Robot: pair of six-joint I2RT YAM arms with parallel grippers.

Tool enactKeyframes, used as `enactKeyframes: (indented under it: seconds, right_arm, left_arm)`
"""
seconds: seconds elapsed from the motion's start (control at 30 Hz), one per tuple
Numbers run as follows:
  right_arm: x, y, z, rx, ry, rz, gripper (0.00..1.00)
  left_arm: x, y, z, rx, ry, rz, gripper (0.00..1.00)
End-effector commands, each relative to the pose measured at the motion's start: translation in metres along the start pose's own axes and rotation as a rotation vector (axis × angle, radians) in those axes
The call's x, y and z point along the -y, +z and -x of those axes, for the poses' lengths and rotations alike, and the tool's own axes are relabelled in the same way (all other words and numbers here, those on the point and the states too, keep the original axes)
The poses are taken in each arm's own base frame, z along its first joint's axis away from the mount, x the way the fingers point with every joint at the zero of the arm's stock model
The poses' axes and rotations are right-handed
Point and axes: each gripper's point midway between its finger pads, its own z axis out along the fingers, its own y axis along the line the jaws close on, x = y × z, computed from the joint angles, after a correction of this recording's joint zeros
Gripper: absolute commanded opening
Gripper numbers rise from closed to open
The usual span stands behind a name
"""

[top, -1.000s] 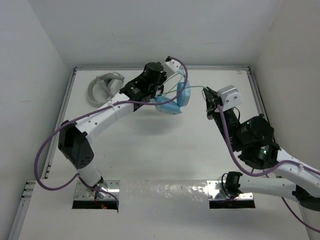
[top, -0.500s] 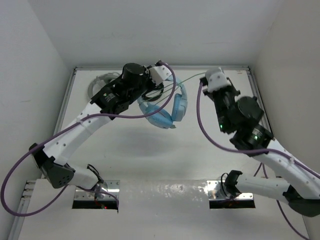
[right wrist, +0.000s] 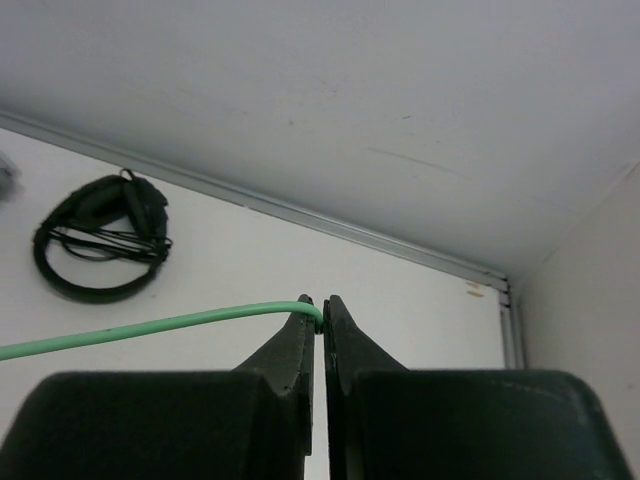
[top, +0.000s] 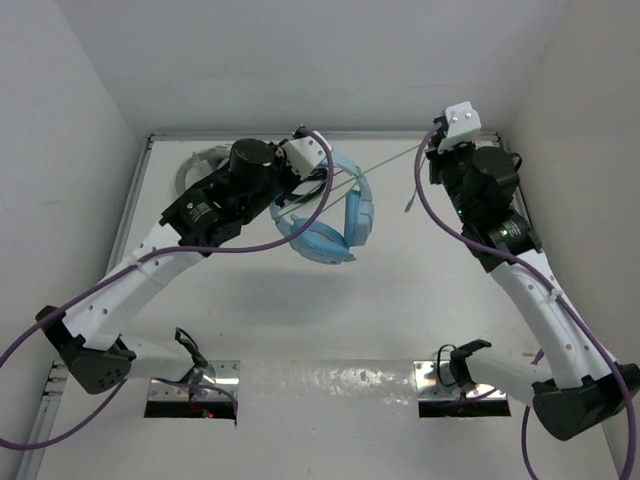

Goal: Wrap the headphones

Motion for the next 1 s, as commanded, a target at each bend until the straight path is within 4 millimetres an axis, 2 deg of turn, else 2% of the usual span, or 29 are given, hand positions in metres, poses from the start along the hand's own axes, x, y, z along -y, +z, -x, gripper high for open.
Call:
enactKeyframes:
  seconds: [0.0,0.07,0.1,0.13,0.17,0.2,0.23,0.27,0.3,0.37,0.4,0.43,0.47,0.5,0.57,0.63,0.67,0.7,0.77,0.83,0.87,0.9,0.97]
  right_arm:
    - [0.029,0.0,0.014,0.082,0.152,-0.059,0.0]
    - [0.016,0.01,0.008,0.062,0.146,0.012,0.0]
    - [-0.001,0.013,0.012,0.077,0.141,0.105,0.0]
    - [-0.011,0.017,0.011,0.075,0.171,0.151,0.0]
    - [-0.024,0.02,0.011,0.077,0.197,0.212,0.0]
    - [-0.045,0.026,0.004,0.056,0.218,0.314,0.0]
    - [-0.054,0.031,0.009,0.081,0.245,0.355,0.05]
    - [-0.063,0.035,0.007,0.073,0.297,0.388,0.07]
    - [-0.076,0.043,-0.012,0.029,0.327,0.427,0.09]
    - [-0.102,0.042,-0.012,0.058,0.414,0.551,0.11]
    - [-0.118,0.04,-0.035,0.019,0.464,0.601,0.1]
    - [-0.127,0.036,-0.015,0.13,0.488,0.67,0.08]
    - [-0.139,0.029,-0.025,0.114,0.594,0.705,0.07]
    - [-0.146,0.024,-0.005,0.217,0.619,0.747,0.07]
    - [-0.159,0.018,-0.002,0.228,0.693,0.788,0.1]
    - [-0.178,0.013,0.002,0.224,0.709,0.833,0.15]
    - [-0.182,0.013,0.001,0.222,0.714,0.826,0.22]
    - [-0.191,0.01,0.001,0.214,0.716,0.837,0.24]
    - [-0.192,0.012,-0.008,0.208,0.724,0.798,0.22]
    - [-0.188,0.011,-0.007,0.234,0.776,0.772,0.14]
    - [-0.185,0.012,-0.015,0.228,0.802,0.738,0.13]
    - [-0.183,0.011,-0.016,0.239,0.815,0.723,0.13]
    - [-0.182,0.013,-0.026,0.202,0.842,0.693,0.2]
  left_arm:
    - [-0.006,-0.016,0.026,0.095,-0.073,0.008,0.0]
    - [-0.006,-0.024,0.041,0.128,-0.11,-0.023,0.0]
    - [0.0,-0.023,0.048,0.141,-0.127,-0.066,0.0]
    - [-0.007,-0.033,0.069,0.19,-0.163,-0.07,0.0]
    - [-0.002,-0.035,0.073,0.183,-0.221,-0.102,0.0]
    - [0.007,-0.032,0.08,0.184,-0.247,-0.158,0.0]
    - [0.003,-0.044,0.101,0.233,-0.288,-0.179,0.0]
    - [0.012,-0.04,0.102,0.206,-0.345,-0.221,0.0]
    - [0.019,-0.044,0.11,0.219,-0.375,-0.274,0.0]
    - [0.022,-0.048,0.124,0.228,-0.453,-0.318,0.0]
    - [0.027,-0.051,0.129,0.236,-0.468,-0.351,0.0]
    - [0.028,-0.051,0.133,0.241,-0.477,-0.362,0.0]
    - [0.029,-0.05,0.138,0.238,-0.533,-0.374,0.0]
    - [0.03,-0.047,0.14,0.234,-0.555,-0.375,0.0]
    - [0.033,-0.038,0.142,0.208,-0.621,-0.384,0.0]
    - [0.029,-0.04,0.155,0.233,-0.669,-0.4,0.0]
    - [0.027,-0.039,0.161,0.247,-0.68,-0.403,0.0]
    - [0.025,-0.039,0.166,0.26,-0.686,-0.403,0.0]
    - [0.021,-0.035,0.171,0.27,-0.693,-0.392,0.0]
    - [0.017,-0.036,0.175,0.285,-0.701,-0.385,0.0]
    - [0.015,-0.038,0.177,0.29,-0.704,-0.384,0.0]
    - [0.015,-0.038,0.177,0.29,-0.715,-0.382,0.0]
    - [0.013,-0.04,0.179,0.294,-0.724,-0.379,0.0]
